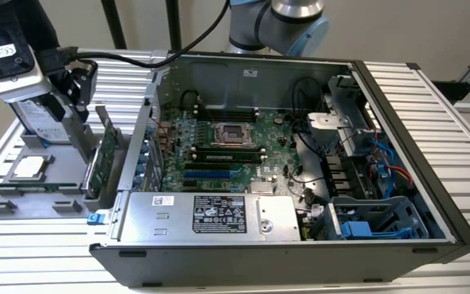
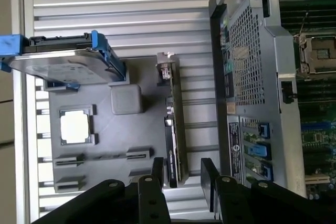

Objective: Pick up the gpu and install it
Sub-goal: 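Pick up the gpu and move the gpu toward the slot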

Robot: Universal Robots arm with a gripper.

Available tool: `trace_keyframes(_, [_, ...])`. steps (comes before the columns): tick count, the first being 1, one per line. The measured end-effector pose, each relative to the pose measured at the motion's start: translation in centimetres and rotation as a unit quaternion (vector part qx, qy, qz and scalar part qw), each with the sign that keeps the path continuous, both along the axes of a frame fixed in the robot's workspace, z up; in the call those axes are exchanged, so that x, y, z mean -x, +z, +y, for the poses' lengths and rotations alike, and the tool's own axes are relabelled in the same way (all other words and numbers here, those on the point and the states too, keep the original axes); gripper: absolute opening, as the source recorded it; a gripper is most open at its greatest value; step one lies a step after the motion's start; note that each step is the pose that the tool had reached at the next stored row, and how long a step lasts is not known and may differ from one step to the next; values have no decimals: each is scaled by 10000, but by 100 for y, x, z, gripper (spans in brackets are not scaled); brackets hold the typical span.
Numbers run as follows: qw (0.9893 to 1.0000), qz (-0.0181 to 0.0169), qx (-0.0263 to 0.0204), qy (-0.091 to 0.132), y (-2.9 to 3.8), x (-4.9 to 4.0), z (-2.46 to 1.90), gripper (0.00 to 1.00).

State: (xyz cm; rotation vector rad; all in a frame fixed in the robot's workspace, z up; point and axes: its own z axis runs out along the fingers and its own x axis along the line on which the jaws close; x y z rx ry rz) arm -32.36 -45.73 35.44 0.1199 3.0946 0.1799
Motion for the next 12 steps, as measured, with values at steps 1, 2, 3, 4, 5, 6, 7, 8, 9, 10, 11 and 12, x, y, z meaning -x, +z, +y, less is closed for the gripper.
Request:
trace_keyframes(1, [10000, 0, 0, 0, -8, 0, 0, 100])
trace_keyframes(2, [10000, -1, 0, 0, -17, 0, 0, 100])
trace_keyframes(3, [10000, -1, 0, 0, -24, 0, 0, 100])
trace_keyframes(4, [10000, 0, 0, 0, -32, 0, -1, 100])
trace_keyframes(5, [10000, -1, 0, 0, -40, -1, -1, 100])
trace_keyframes(6, [10000, -1, 0, 0, -48, 0, -1, 100])
trace_keyframes(7, [10000, -1, 0, 0, -56, 0, -1, 100])
trace_keyframes(8, [10000, -1, -1, 0, -64, -1, -1, 100])
trace_keyframes(9, [10000, -1, 0, 0, -71, 0, -1, 100])
trace_keyframes(10, [10000, -1, -1, 0, -80, -1, -1, 100])
trace_keyframes(11, [10000, 0, 0, 0, -88, 0, -1, 100])
trace_keyframes(12, [10000, 0, 0, 0, -95, 0, -1, 100])
